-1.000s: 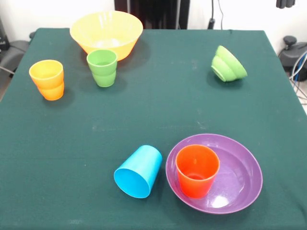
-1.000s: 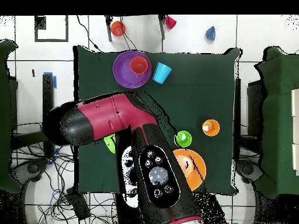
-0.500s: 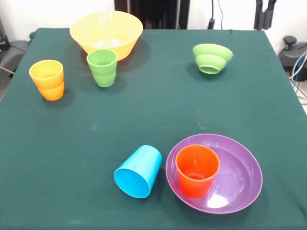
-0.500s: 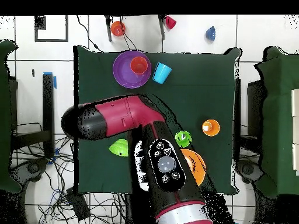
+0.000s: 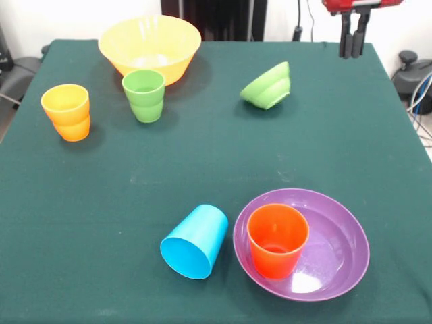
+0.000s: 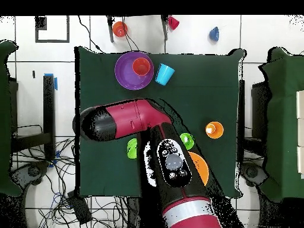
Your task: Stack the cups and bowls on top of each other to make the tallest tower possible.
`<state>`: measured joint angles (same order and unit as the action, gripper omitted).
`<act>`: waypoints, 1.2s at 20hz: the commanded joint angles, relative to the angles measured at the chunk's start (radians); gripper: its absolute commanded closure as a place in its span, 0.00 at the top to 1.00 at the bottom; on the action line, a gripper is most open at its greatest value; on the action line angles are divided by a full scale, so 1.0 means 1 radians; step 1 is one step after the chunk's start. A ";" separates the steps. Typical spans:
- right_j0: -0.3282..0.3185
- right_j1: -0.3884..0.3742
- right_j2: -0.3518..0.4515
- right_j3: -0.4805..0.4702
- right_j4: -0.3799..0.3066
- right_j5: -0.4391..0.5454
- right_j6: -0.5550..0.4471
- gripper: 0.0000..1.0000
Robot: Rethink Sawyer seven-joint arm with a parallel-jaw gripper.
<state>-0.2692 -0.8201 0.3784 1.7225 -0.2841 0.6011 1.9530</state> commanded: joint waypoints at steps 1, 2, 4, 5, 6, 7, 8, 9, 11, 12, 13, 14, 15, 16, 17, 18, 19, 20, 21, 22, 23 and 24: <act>-0.001 0.039 -0.031 0.037 -0.003 -0.067 0.108 0.00; -0.003 0.032 -0.032 0.052 -0.005 -0.075 0.105 0.00; -0.003 0.032 -0.040 0.056 -0.008 -0.081 0.106 0.00; -0.005 0.035 -0.043 0.061 -0.009 -0.090 0.108 0.00; -0.007 0.040 -0.045 0.062 -0.011 -0.097 0.107 0.00; -0.008 0.044 -0.048 0.063 -0.013 -0.105 0.106 0.00; -0.010 0.048 -0.048 0.061 -0.014 -0.099 0.097 0.00; -0.010 0.044 -0.049 0.061 -0.017 -0.090 0.088 0.00; -0.004 0.041 -0.061 0.060 -0.018 -0.066 0.085 0.00; 0.002 0.042 -0.074 0.062 -0.026 -0.059 0.088 0.00; 0.005 0.045 -0.082 0.064 -0.030 -0.064 0.094 0.00; 0.011 0.048 -0.095 0.072 -0.039 -0.082 0.105 0.00; 0.013 0.051 -0.099 0.074 -0.042 -0.091 0.107 0.00; 0.013 0.051 -0.100 0.083 -0.043 -0.102 0.108 0.00; 0.013 0.050 -0.100 0.092 -0.043 -0.114 0.108 0.00; 0.010 0.049 -0.100 0.100 -0.039 -0.126 0.109 0.00; 0.009 0.049 -0.100 0.103 -0.038 -0.129 0.106 0.00; 0.005 0.047 -0.096 0.098 -0.033 -0.122 0.097 0.00; 0.002 0.047 -0.095 0.099 -0.029 -0.124 0.094 0.00; -0.004 0.051 -0.095 0.104 -0.026 -0.136 0.096 0.00; -0.005 0.054 -0.096 0.103 -0.025 -0.139 0.096 0.00; -0.007 0.057 -0.097 0.100 -0.027 -0.141 0.092 0.00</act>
<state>-0.2695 -0.8117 0.3030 1.7641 -0.2864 0.5275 1.9530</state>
